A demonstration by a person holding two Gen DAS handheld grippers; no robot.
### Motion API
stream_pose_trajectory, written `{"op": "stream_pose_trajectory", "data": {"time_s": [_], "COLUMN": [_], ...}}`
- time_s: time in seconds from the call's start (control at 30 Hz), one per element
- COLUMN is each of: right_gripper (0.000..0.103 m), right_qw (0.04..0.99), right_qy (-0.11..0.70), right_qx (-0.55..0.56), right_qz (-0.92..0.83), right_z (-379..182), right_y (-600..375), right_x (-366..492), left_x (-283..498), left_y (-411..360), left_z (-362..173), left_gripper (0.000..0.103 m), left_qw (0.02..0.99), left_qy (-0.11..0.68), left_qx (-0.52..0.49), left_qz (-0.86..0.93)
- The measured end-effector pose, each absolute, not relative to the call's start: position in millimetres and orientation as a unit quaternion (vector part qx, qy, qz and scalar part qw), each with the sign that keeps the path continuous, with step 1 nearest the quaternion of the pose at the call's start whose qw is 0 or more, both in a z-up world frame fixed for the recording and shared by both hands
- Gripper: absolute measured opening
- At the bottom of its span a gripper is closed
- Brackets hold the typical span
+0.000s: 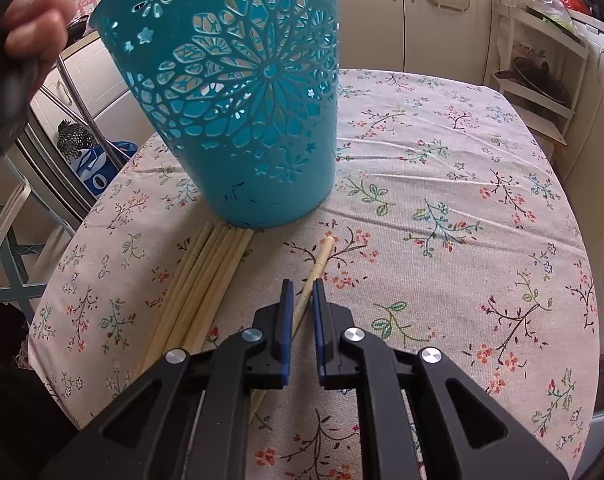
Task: Organize utensils
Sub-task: 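Lift the stick with the left tool and drop it into the teal basket, then grasp a stick with the right tool and release it into the basket while left tool waits by basket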
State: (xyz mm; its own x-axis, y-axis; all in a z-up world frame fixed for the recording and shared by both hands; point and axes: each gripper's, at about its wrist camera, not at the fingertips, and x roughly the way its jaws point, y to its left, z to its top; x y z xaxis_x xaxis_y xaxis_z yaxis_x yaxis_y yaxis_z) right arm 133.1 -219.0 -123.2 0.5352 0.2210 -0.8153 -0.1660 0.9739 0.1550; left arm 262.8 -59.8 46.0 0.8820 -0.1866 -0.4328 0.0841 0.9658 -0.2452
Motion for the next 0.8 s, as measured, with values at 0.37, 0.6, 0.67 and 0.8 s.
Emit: {"op": "stream_pose_trajectory", "data": {"time_s": [0.37,0.6,0.67,0.8], "right_gripper": [0.021,0.021,0.021,0.017], "right_qw": [0.869,0.887,0.888,0.879], "right_qy": [0.47,0.458,0.458,0.474], "right_qx": [0.111,0.015,-0.02,-0.047], "right_qz": [0.112,0.056,0.035,0.017], "right_z": [-124.2,-122.9,-123.6,-121.8], "right_y": [-247.3,-213.0,-203.5,-196.7], "right_x": [131.2,132.6,130.1,128.5], "left_x": [168.3,160.6,161.5,163.5], "left_y": [6.3,40.3,42.6,43.0], "left_z": [24.9,-2.2,-7.0,-8.2], "left_gripper": [0.074,0.078,0.078,0.079], "left_qw": [0.957,0.941,0.937,0.937], "left_qy": [0.235,0.266,0.273,0.278], "left_qx": [-0.168,-0.204,-0.211,-0.206], "left_qz": [0.019,0.052,0.049,0.047]}}
